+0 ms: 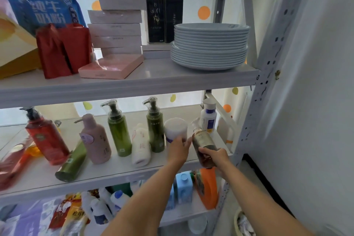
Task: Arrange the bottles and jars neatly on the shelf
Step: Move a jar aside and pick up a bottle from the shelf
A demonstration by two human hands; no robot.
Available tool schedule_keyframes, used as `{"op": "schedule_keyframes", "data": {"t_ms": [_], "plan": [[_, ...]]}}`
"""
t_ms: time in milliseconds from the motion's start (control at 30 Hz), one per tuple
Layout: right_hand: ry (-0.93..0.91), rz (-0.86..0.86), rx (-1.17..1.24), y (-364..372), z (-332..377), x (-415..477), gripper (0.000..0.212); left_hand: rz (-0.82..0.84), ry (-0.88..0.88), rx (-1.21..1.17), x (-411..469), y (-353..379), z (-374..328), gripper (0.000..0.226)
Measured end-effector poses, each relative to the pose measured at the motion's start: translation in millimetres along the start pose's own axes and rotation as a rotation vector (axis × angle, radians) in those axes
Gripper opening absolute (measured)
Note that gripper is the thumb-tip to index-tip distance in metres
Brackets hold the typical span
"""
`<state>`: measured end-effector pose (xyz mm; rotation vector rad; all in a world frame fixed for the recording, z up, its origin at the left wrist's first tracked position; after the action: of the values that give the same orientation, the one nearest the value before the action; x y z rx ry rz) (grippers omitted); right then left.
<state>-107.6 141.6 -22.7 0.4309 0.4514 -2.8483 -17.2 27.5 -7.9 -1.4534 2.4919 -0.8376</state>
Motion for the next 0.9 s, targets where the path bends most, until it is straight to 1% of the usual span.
{"op": "schedule_keyframes", "data": {"t_ms": [67,100,133,167,233,300,333,400,467,500,533,567,600,633,667,700,767,900], "plan": [[-0.005,-0.003,0.098,-3,-3,-14,0.038,0.213,-0.306,-0.247,-7,4,-1,0.047],[-0.01,0.003,0.137,-3,-4,-20,0.033,0.302,-0.407,-0.351,-10,7,-2,0.05],[-0.017,0.011,0.168,-1,-5,-26,0.035,0.382,-0.47,-0.44,-14,8,-3,0.053],[-0.024,0.01,0.189,2,-6,-31,0.042,0.435,-0.523,-0.515,-18,9,-3,0.055],[-0.036,0.009,0.189,9,-8,-41,0.058,0.472,-0.619,-0.672,-21,8,-2,0.052],[-0.052,0.043,0.155,13,-11,-52,0.068,0.483,-0.664,-0.789,-24,1,1,0.057],[-0.058,0.08,0.127,14,-12,-58,0.069,0.489,-0.66,-0.809,-24,-4,7,0.062],[-0.06,0.19,0.094,16,-14,-67,0.062,0.487,-0.666,-0.842,-28,-15,19,0.066],[-0.043,0.316,0.069,16,-13,-75,0.044,0.46,-0.679,-0.876,-34,-27,34,0.064],[-0.054,0.354,0.026,16,-12,-77,0.04,0.468,-0.678,-0.887,-36,-33,43,0.065],[-0.081,0.358,-0.052,16,-10,-77,0.044,0.481,-0.669,-0.875,-41,-40,51,0.068],[-0.121,0.329,-0.132,18,-8,-77,0.05,0.504,-0.664,-0.866,-45,-47,58,0.068],[-0.176,0.277,-0.211,21,-7,-74,0.053,0.506,-0.667,-0.842,-49,-55,64,0.062],[-0.257,0.2,-0.297,24,-5,-71,0.051,0.502,-0.689,-0.825,-53,-63,71,0.054],[-0.362,0.116,-0.397,27,-2,-68,0.044,0.5,-0.709,-0.809,-55,-69,78,0.054],[-0.473,0.059,-0.496,31,1,-65,0.04,0.502,-0.728,-0.799,-58,-76,85,0.059],[-0.657,0.051,-0.636,38,12,-66,0.051,0.495,-0.738,-0.772,-60,-87,91,0.063],[-0.914,0.055,-0.81,60,33,-60,0.067,0.452,-0.776,-0.737,-57,-101,99,0.043]]}}
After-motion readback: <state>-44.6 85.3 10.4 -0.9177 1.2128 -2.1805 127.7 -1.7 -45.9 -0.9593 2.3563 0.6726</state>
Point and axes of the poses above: each hand's wrist, its own x-axis towards the middle knuckle, its own y-axis out of the palm, z = x × y, the point moved 1 cm from there along x, towards the middle knuckle, and after that the axes turned 15 degrees about -z, right-handed, at the moved point
